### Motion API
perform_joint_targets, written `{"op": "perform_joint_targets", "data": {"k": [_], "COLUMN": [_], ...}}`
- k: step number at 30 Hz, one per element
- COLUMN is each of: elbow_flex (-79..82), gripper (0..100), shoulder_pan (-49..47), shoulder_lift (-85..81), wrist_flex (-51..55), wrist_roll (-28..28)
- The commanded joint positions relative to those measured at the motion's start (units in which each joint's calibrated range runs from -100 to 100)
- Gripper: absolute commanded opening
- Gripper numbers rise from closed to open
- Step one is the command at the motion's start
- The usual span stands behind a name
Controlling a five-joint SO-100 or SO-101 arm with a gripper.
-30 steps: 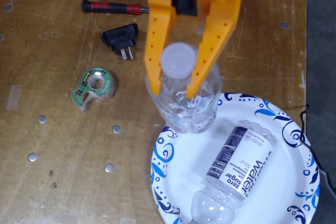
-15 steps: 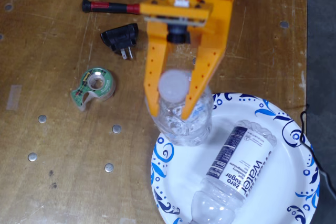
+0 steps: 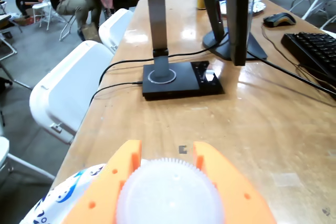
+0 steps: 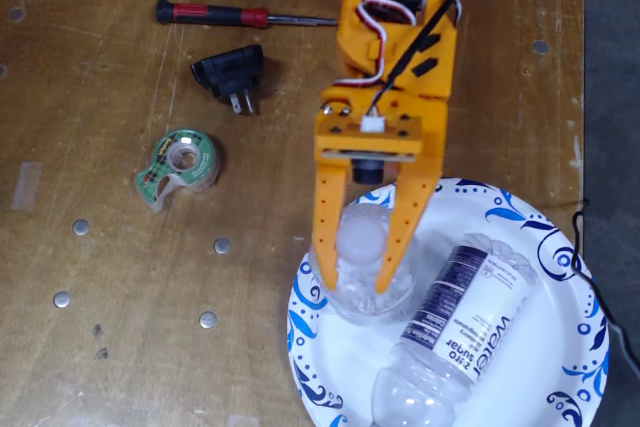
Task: Move the bottles to the plate
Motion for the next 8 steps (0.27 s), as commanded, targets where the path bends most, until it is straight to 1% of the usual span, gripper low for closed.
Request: {"op": "perform_joint_targets", "data": {"k": [1, 4, 8], "elbow_flex": [2.56, 4.27, 4.36], "gripper": [7, 7, 7], "shoulder_pan": [-1.91, -2.35, -2.35], "shoulder_lift": [-3.10, -2.68, -2.68], "wrist_flex": [-5.67, -7.50, -7.07], "wrist_roll": [-0.10, -0.10, 0.11]}}
